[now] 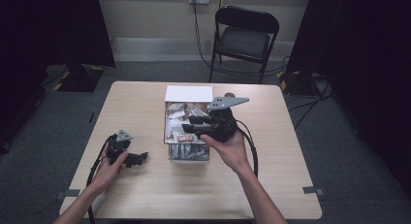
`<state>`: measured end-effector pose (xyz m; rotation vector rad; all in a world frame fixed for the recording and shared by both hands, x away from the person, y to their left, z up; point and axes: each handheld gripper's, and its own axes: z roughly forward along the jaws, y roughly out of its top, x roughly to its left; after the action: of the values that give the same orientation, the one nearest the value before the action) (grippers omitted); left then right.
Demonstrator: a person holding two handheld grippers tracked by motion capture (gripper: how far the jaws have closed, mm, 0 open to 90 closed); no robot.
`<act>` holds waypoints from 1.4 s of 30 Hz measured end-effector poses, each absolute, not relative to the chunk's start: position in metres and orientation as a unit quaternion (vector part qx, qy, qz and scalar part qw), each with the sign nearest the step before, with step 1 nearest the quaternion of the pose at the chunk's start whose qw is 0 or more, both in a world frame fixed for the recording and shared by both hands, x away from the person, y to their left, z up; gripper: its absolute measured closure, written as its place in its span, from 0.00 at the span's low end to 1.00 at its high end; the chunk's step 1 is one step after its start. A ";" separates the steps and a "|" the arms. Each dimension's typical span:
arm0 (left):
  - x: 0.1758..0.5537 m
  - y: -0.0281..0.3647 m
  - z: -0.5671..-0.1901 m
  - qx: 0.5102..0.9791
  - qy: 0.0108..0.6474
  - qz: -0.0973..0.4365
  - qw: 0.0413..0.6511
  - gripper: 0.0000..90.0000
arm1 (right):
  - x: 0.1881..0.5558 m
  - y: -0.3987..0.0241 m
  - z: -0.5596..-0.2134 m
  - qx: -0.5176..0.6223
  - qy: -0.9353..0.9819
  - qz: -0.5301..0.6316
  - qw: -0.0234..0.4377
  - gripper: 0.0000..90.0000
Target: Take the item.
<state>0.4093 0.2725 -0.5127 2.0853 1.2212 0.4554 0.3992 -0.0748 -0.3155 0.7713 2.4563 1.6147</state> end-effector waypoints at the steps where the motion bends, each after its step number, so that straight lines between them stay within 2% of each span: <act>1: 0.409 0.273 -0.513 0.799 0.468 0.175 0.335 0.00 | 0.399 -0.075 -0.316 0.253 0.807 0.531 0.051 0.67; 4: 0.409 0.273 -0.513 0.799 0.468 0.175 0.334 0.00 | 0.401 -0.072 -0.319 0.249 0.815 0.521 0.049 0.72; 7: 0.409 0.273 -0.513 0.799 0.468 0.175 0.334 0.00 | 0.400 -0.069 -0.320 0.244 0.820 0.515 0.045 0.72; 20: 0.409 0.273 -0.513 0.799 0.468 0.175 0.334 0.00 | 0.397 -0.062 -0.323 0.226 0.839 0.494 0.027 0.84; 26: 0.409 0.273 -0.513 0.799 0.468 0.175 0.335 0.00 | 0.397 -0.064 -0.322 0.218 0.841 0.496 0.006 0.99; 32: 0.409 0.273 -0.513 0.799 0.468 0.175 0.335 0.00 | 0.394 -0.073 -0.316 0.222 0.845 0.486 0.027 1.00; 35: 0.409 0.273 -0.513 0.799 0.468 0.175 0.335 0.00 | 0.396 -0.083 -0.313 0.227 0.838 0.497 0.021 0.99; 36: 0.409 0.273 -0.513 0.799 0.468 0.174 0.335 0.00 | 0.397 -0.086 -0.315 0.232 0.836 0.497 0.023 0.93; 42: 0.409 0.273 -0.513 0.799 0.468 0.175 0.335 0.00 | 0.401 -0.081 -0.323 0.234 0.842 0.486 0.018 0.92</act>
<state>0.4093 0.2725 -0.5127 2.0856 1.2211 0.4554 0.4012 -0.0805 -0.3230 0.7271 2.6138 1.5095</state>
